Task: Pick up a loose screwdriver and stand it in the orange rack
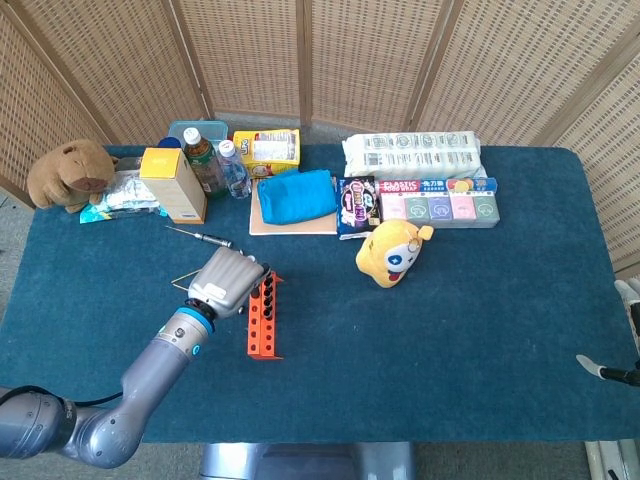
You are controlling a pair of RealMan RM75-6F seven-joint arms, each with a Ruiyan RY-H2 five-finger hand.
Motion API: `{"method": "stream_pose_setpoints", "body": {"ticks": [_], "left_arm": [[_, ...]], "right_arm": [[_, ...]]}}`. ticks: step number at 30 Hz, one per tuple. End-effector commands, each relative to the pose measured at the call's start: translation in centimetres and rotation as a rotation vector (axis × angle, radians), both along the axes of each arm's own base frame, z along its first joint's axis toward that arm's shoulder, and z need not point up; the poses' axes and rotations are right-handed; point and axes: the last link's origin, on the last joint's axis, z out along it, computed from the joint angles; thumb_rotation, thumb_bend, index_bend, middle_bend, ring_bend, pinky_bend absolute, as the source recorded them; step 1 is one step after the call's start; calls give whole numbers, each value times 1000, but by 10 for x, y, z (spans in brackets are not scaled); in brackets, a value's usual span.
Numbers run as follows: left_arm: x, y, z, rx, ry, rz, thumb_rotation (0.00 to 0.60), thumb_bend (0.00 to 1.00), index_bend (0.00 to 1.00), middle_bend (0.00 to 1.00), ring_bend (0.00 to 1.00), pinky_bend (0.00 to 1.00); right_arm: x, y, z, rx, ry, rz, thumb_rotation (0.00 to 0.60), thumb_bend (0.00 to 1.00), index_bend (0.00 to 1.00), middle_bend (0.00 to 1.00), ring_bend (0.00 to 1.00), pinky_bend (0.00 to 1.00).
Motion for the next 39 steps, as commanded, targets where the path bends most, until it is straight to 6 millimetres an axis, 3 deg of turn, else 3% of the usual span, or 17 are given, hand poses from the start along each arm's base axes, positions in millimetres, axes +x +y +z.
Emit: {"method": "stream_pose_setpoints", "body": {"ticks": [1,11,22,39], "left_arm": [[0,0,3,3,-3,-1,600,382,392,1000,1000,1000],[0,6,13,49,-36,-21,600,382,392,1000,1000,1000],[-2,9,-9,32,2,-25,600,382,392,1000,1000,1000],[2,1,-4,-1,-4,3,600,383,393,1000,1000,1000]], "right_arm": [[0,0,0,1,0,0,600,0,0,0,0,0],[0,0,0,0,0,0,600,0,0,0,0,0],[0,0,1,-1,-1,-1,600,0,0,0,0,0],[-1,0,2,-5,-6,-1,600,0,0,0,0,0]]}}
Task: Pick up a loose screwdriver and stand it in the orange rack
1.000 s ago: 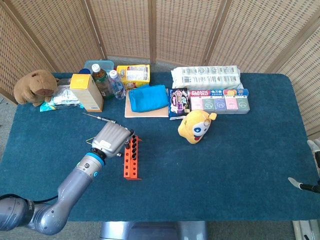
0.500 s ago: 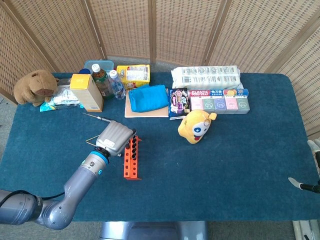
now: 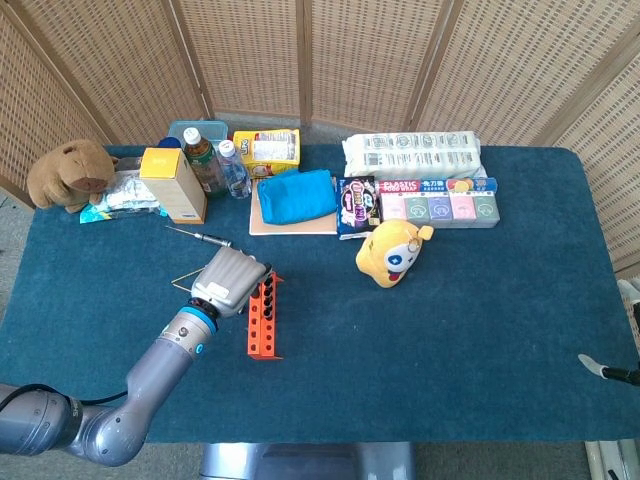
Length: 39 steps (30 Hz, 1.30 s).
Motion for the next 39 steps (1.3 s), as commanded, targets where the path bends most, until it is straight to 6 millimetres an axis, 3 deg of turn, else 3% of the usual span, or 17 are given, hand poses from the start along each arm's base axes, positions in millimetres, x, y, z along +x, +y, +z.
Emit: {"method": "stream_pose_setpoints", "body": {"ticks": [1,14,39], "left_arm": [[0,-1,1,-5,2,1,600,383,392,1000,1000,1000],[-5,5,19,56,-23,2,600,382,392,1000,1000,1000],[-7,2,12,18,-12,16,600,383,392,1000,1000,1000]], "right_arm": [[0,0,0,1,0,0,600,0,0,0,0,0],[1,-1,-2,5,3,2,600,0,0,0,0,0],[1,0,-1,1,3,2,600,0,0,0,0,0]]}}
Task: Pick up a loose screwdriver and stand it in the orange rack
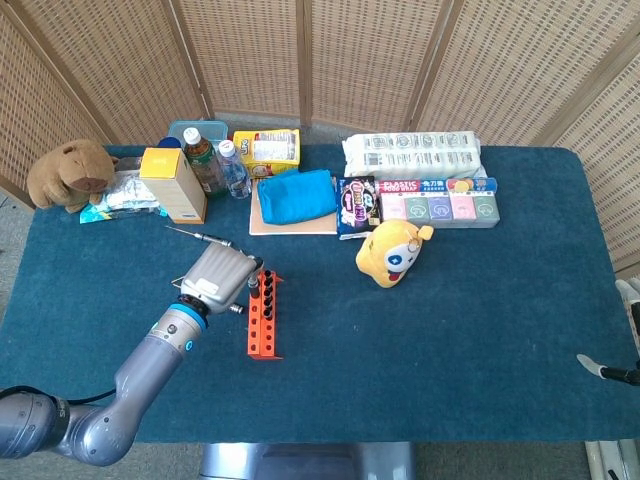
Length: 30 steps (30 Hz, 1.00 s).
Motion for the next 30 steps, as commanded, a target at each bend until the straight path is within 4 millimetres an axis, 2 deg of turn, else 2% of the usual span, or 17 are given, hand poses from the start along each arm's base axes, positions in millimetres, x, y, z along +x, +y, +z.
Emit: {"method": "stream_pose_setpoints", "body": {"ticks": [1,14,30], "left_arm": [[1,-1,1,-5,-1,2,600,383,392,1000,1000,1000],[2,1,4,1,-1,13,600,385,392,1000,1000,1000],[2,3,-2,1,11,18,600,383,391,1000,1000,1000]], "right_arm": [[0,0,0,0,-1,1,600,0,0,0,0,0],[0,0,-1,5,-1,0,600,0,0,0,0,0],[0,0,0,3,-1,-1,600,0,0,0,0,0]]}}
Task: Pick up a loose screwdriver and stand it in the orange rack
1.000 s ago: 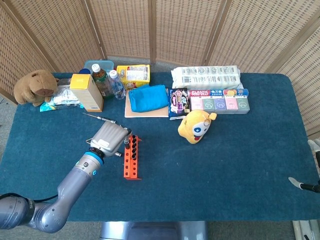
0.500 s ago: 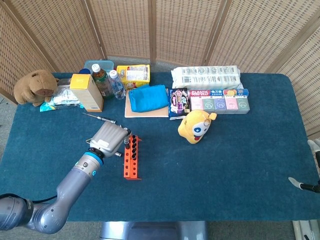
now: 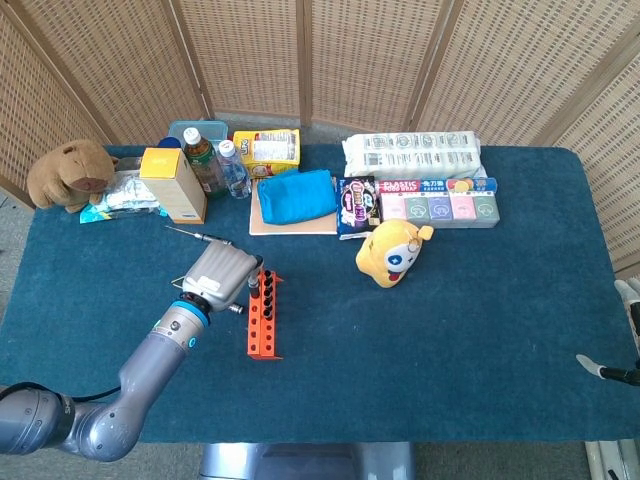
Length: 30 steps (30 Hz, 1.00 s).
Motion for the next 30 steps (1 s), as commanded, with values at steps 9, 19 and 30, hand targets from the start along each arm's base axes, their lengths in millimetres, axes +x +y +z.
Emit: {"method": "stream_pose_setpoints", "body": {"ticks": [9,19,30], "left_arm": [[1,-3,2,-8,-2,0,600,384,392,1000,1000,1000],[1,-5,8,0,-4,-2,600,384,392,1000,1000,1000],[-5,-6,24,49,-61,-27,600,324,316,839,841,938]], "right_arm": [[0,0,0,0,1,1,600,0,0,0,0,0],[0,0,0,1,3,0,600,0,0,0,0,0],[1,0,-1,6,2,2,600,0,0,0,0,0]]}}
